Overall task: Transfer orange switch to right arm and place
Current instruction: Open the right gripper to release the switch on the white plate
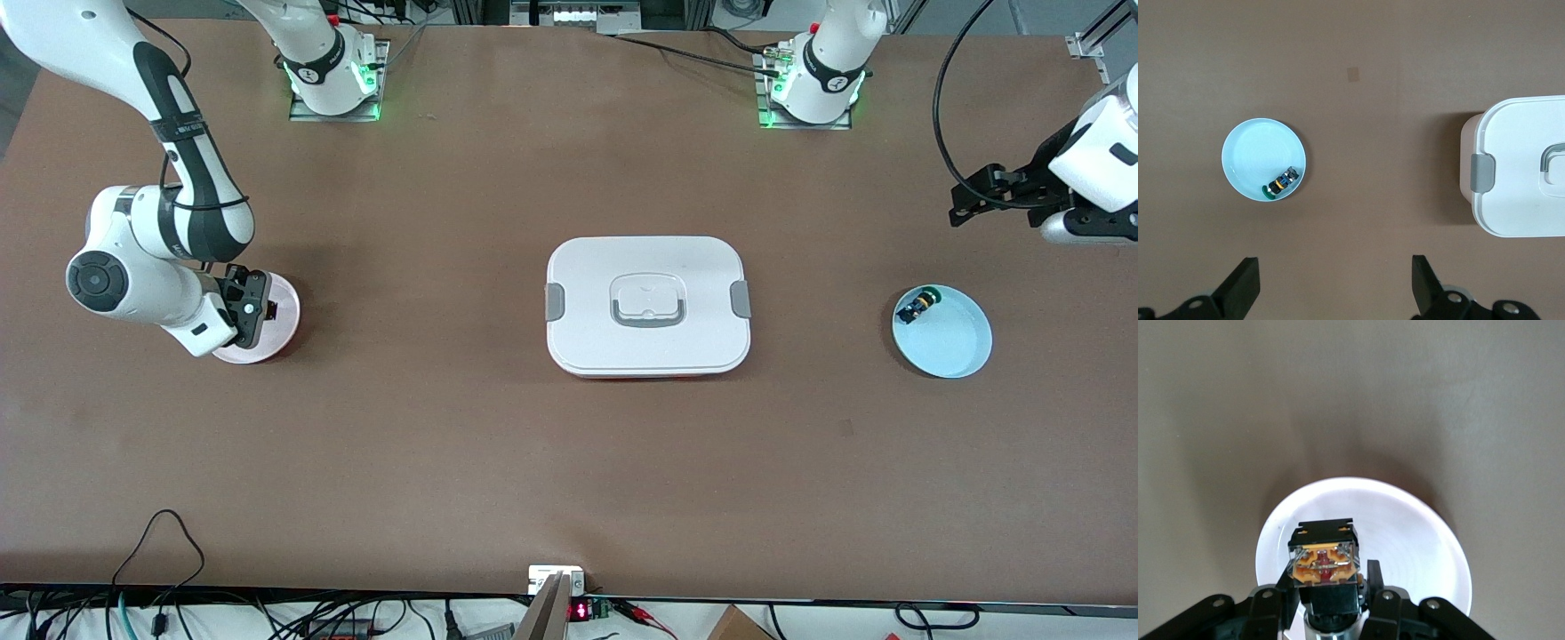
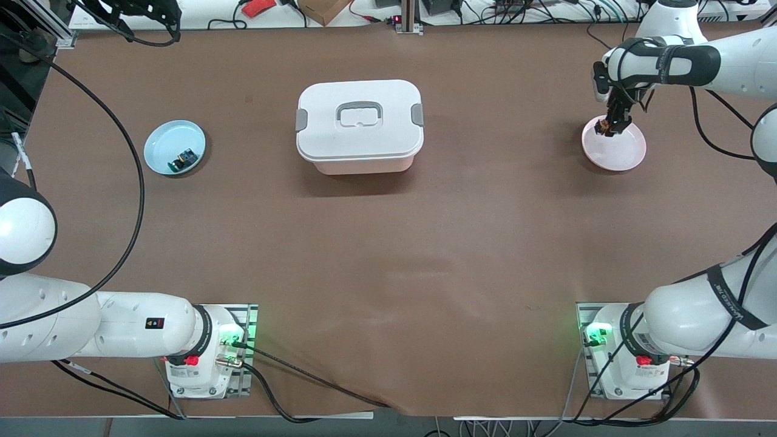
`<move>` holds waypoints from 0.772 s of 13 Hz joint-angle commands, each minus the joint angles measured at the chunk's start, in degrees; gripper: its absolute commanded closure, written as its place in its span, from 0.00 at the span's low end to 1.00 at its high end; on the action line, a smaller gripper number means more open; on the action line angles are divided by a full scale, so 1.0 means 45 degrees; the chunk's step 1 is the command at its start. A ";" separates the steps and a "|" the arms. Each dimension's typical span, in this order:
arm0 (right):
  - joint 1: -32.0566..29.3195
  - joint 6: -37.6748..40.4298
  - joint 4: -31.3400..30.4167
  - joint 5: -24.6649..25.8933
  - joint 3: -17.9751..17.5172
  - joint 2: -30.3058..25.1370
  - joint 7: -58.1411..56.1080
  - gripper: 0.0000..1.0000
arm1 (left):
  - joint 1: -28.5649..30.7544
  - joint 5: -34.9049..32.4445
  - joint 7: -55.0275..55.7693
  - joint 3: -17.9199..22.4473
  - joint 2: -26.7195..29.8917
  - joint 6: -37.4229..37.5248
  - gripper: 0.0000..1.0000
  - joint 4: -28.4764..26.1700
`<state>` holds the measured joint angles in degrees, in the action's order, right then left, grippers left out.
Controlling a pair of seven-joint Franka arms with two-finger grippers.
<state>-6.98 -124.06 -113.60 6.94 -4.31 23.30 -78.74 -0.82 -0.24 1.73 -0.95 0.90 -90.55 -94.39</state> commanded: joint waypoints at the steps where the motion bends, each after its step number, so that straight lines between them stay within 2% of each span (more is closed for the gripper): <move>1: -0.0324 -0.0361 -0.0341 0.0235 -0.0077 -0.0041 -0.0275 0.98 | 0.0045 -0.0240 -0.0171 0.0054 -0.0141 -0.0034 0.00 0.0174; 3: -0.0324 -0.0885 -0.0400 0.1149 0.0059 0.0114 -0.0276 0.97 | 0.0124 -0.0240 -0.0209 0.0113 -0.0141 -0.0014 0.00 0.0193; 6: -0.0421 -0.2017 -0.0809 0.1601 0.0079 0.0213 -0.0276 0.97 | 0.0105 -0.0240 -0.0210 0.0074 -0.0142 -0.0014 0.00 0.0194; 10: -0.0558 -0.3484 -0.1785 0.1622 0.0079 0.0330 -0.0276 0.97 | 0.0125 -0.0240 -0.0210 0.0074 -0.0142 -0.0014 0.00 0.0194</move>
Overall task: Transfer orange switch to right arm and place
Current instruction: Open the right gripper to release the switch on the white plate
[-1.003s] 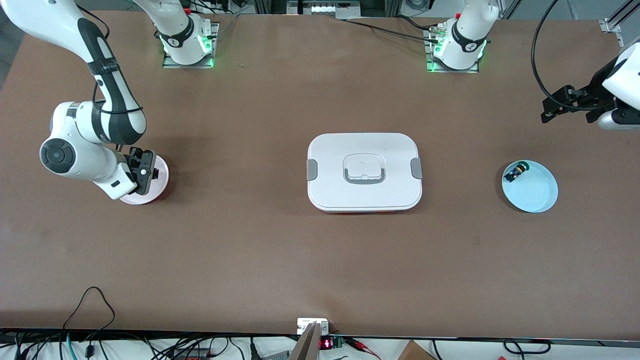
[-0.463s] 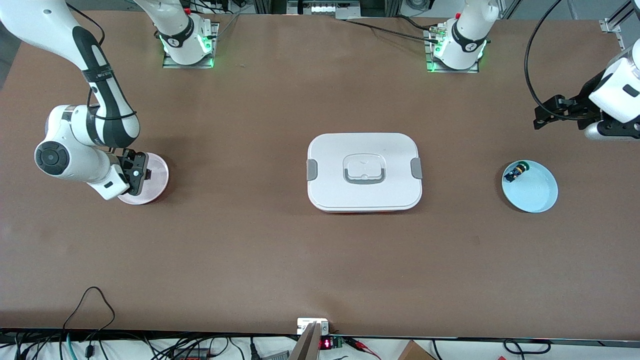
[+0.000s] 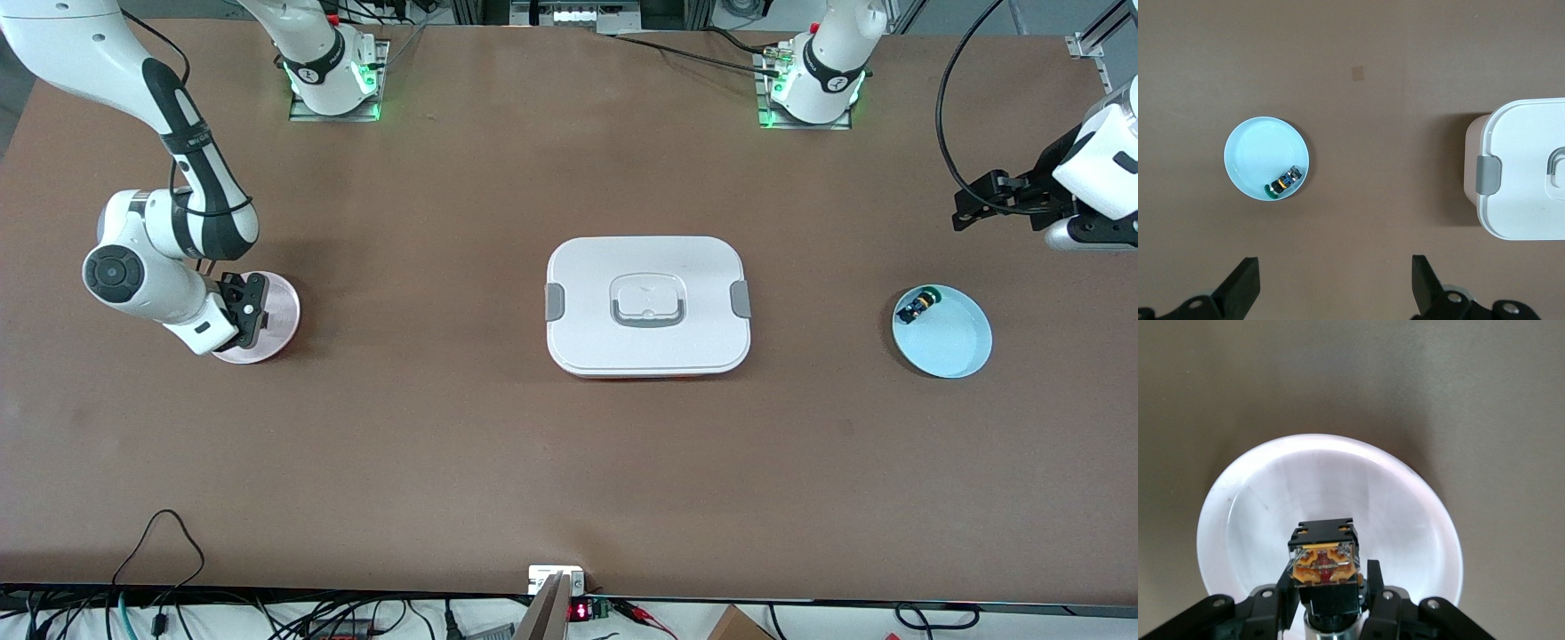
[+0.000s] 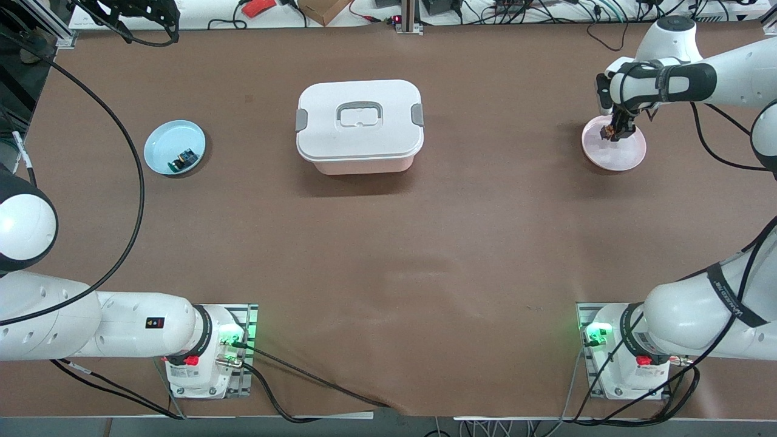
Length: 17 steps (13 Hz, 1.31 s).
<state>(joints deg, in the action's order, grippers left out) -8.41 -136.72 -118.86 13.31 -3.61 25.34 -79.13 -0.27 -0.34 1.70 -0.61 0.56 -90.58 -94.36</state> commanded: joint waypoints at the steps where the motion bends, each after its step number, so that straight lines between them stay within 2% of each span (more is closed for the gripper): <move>1: -0.0280 -0.0672 -0.0657 0.0206 -0.0076 -0.0124 -0.0189 0.97 | 0.0001 -0.0218 -0.0202 -0.0002 -0.0066 -0.0008 0.00 0.0189; 5: -0.0319 -0.0692 -0.0735 0.0206 -0.0056 -0.0124 -0.0189 0.96 | 0.0001 -0.0218 -0.0202 -0.0002 -0.0066 0.0012 0.00 0.0189; 6: -0.0358 -0.0653 -0.0735 0.0187 -0.0076 -0.0143 -0.0112 0.72 | 0.0001 -0.0218 -0.0202 -0.0002 -0.0066 0.0012 0.00 0.0189; 7: -0.0378 -0.0653 -0.0735 0.0167 -0.0076 -0.0259 -0.0111 0.01 | 0.0001 -0.0218 -0.0202 -0.0002 -0.0066 0.0031 0.00 0.0189; 11: -0.0164 -0.0536 -0.0618 -0.0222 -0.0115 -0.1000 0.0084 0.00 | 0.0001 -0.0218 -0.0202 -0.0002 -0.0066 0.0031 0.00 0.0189; 14: 0.0460 0.0280 0.0081 -0.1393 -0.0153 -0.1684 0.0358 0.00 | 0.0001 -0.0199 -0.0163 -0.0002 -0.0066 0.0050 0.00 0.0189; 15: 0.0539 0.1000 0.0394 -0.1801 -0.0193 -0.1879 0.0783 0.00 | 0.0001 -0.0198 -0.0124 0.0017 -0.0066 0.0070 0.00 0.0189; 17: 0.0928 0.2174 0.0593 -0.2467 -0.0252 -0.2464 0.3234 0.00 | 0.0001 -0.0198 -0.0104 0.0037 -0.0066 0.0070 0.00 0.0189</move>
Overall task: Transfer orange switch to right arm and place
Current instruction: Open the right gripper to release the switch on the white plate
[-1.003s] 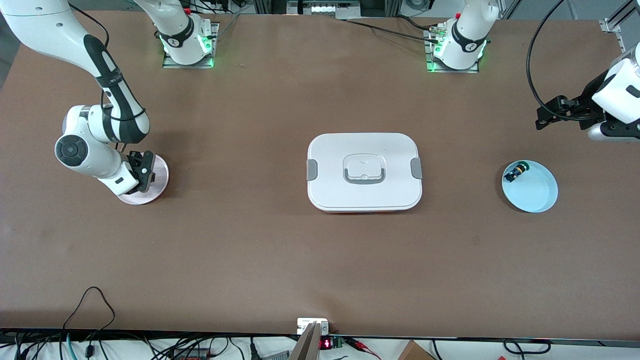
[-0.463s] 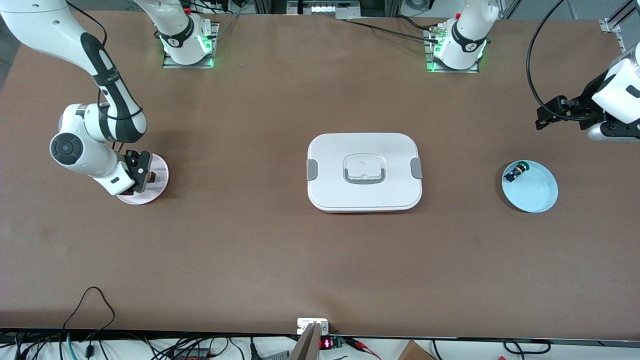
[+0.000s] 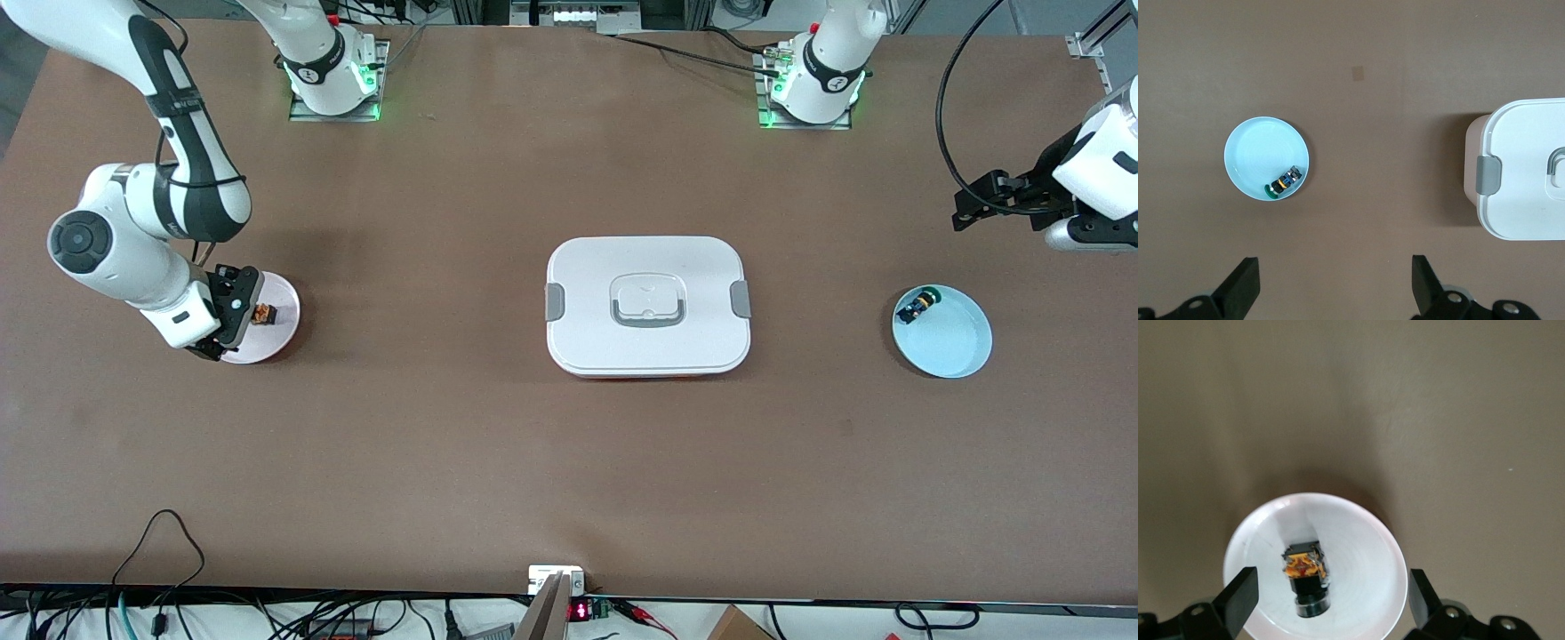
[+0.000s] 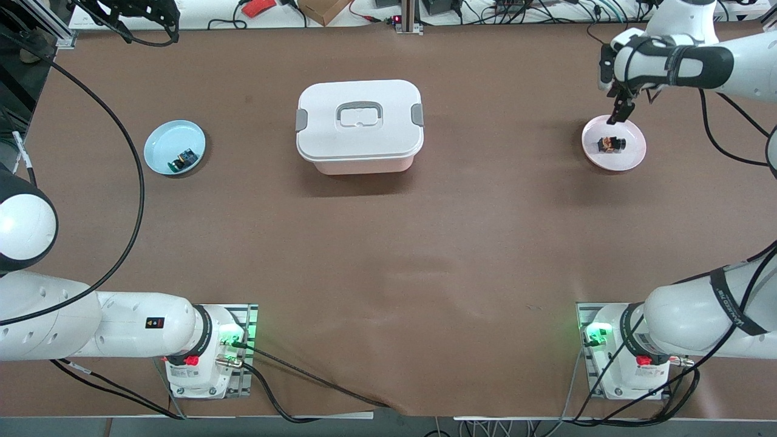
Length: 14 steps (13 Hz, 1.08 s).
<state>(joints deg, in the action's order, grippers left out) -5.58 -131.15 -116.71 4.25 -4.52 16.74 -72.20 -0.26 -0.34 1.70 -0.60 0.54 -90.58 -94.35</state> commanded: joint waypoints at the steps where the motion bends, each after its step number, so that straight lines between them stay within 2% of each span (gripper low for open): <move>1: 0.0573 0.1328 0.0116 -0.0513 -0.0051 -0.0826 0.3061 0.00 | -0.0001 -0.0198 -0.0105 0.0055 -0.0062 0.0070 0.00 0.0186; 5: 0.1608 0.3200 0.0640 -0.0824 -0.0071 -0.1298 0.7224 0.00 | 0.0018 -0.0198 -0.0144 0.0114 -0.0062 0.0090 0.00 0.0186; 7: 0.1941 0.4683 0.1362 -0.1255 -0.0051 -0.1298 0.9586 0.00 | 0.0018 -0.0198 -0.0124 0.0134 -0.0062 0.0109 0.00 0.0186; 10: 0.2645 0.6851 0.2844 -0.1218 -0.0032 -0.1278 1.1816 0.00 | 0.0038 -0.0198 -0.0144 0.0153 -0.0043 0.0245 0.00 0.0186; 12: 0.2627 0.8103 0.3841 -0.1120 0.0007 -0.1317 1.2215 0.00 | 0.0038 -0.0198 -0.0183 0.0153 -0.0062 0.0363 0.00 0.0186; 14: 0.2569 0.8305 0.4644 -0.0518 0.0124 -0.1414 1.2061 0.00 | 0.0155 -0.0198 -0.0202 0.0153 -0.0043 0.0363 0.00 0.0186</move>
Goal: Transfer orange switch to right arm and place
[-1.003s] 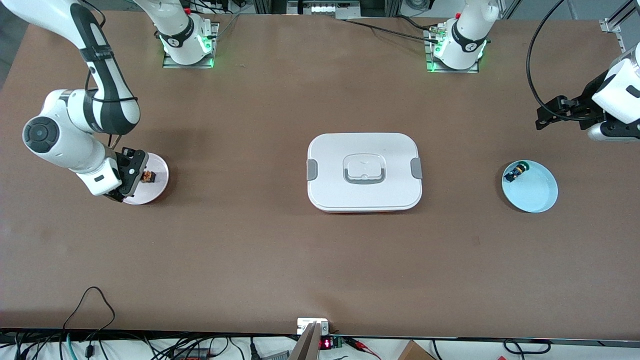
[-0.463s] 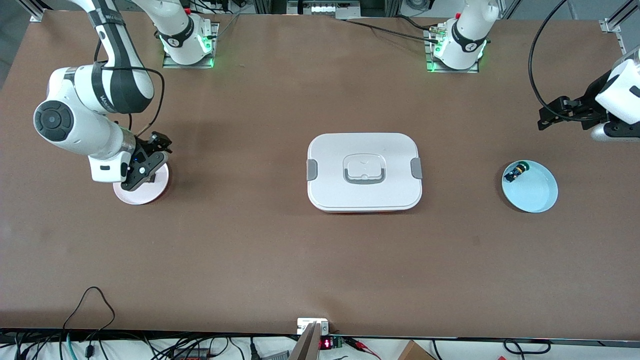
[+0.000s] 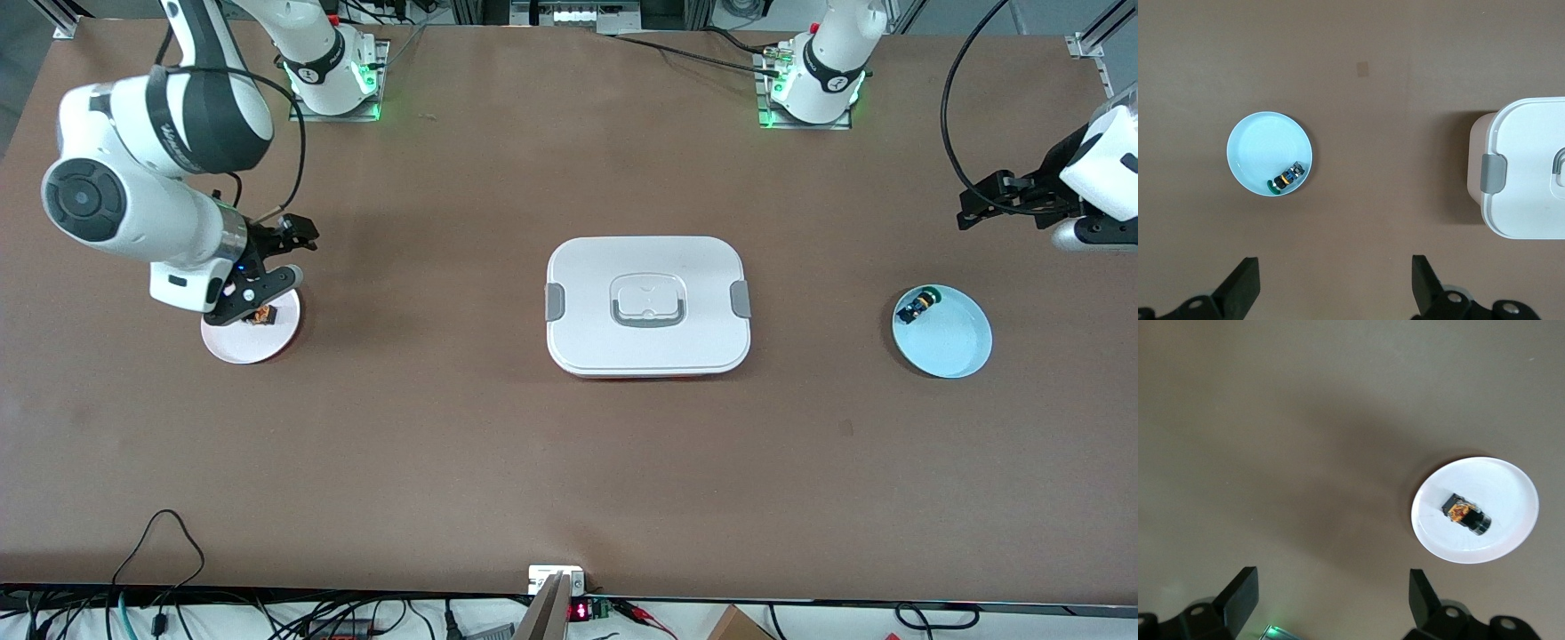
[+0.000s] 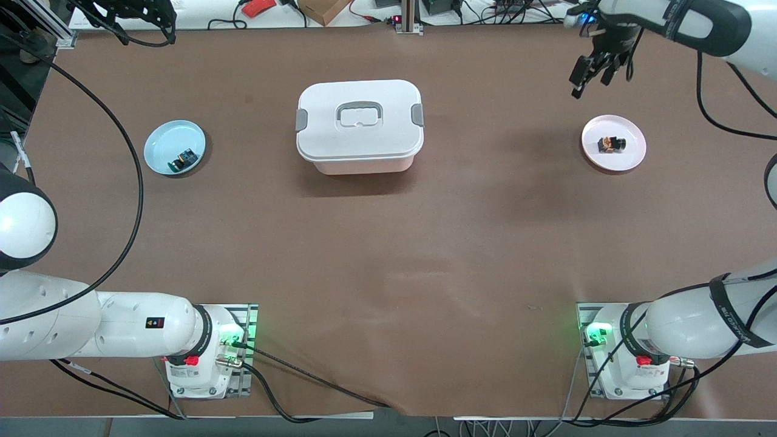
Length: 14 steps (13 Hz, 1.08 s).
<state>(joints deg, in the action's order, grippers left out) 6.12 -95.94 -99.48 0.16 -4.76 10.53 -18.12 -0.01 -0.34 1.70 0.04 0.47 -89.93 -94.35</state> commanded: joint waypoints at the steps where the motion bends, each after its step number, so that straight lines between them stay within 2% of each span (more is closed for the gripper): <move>1: -0.0031 0.0481 0.1184 0.1110 0.0160 -0.0035 -0.0055 0.00 | 0.0100 -0.0198 -0.0202 0.0011 -0.0045 0.0219 0.00 0.0186; 3: -0.0459 -0.0546 0.1266 0.0963 0.0355 -0.0055 0.0099 0.00 | 0.0100 -0.0198 -0.0183 0.0011 -0.0026 0.0219 0.00 0.0205; 6: -0.0695 -0.0750 0.1169 -0.0870 0.0998 -0.0035 0.0894 0.00 | 0.0100 -0.0198 -0.0183 -0.0008 -0.0026 0.0239 0.00 0.0244; 8: -0.0656 -0.0051 0.1188 -0.0934 0.1097 -0.0190 0.3079 0.00 | 0.0100 -0.0198 -0.0183 0.0011 -0.0045 0.0239 0.00 0.0264; 10: -0.0675 0.0305 0.1130 -0.0759 0.1175 -0.0677 0.3382 0.00 | 0.0119 -0.0198 -0.0183 0.0011 -0.0045 0.0239 0.00 0.0264; 14: -0.0793 0.0578 0.1169 -0.0758 0.1839 -0.1089 0.3401 0.00 | 0.0100 -0.0198 -0.0164 -0.0008 -0.0045 0.0239 0.00 0.0264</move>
<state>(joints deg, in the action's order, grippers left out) 2.94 -94.92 -94.28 -2.85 2.72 6.94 -3.78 0.21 -0.34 1.70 0.15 0.47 -89.88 -94.26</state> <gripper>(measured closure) 0.000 0.000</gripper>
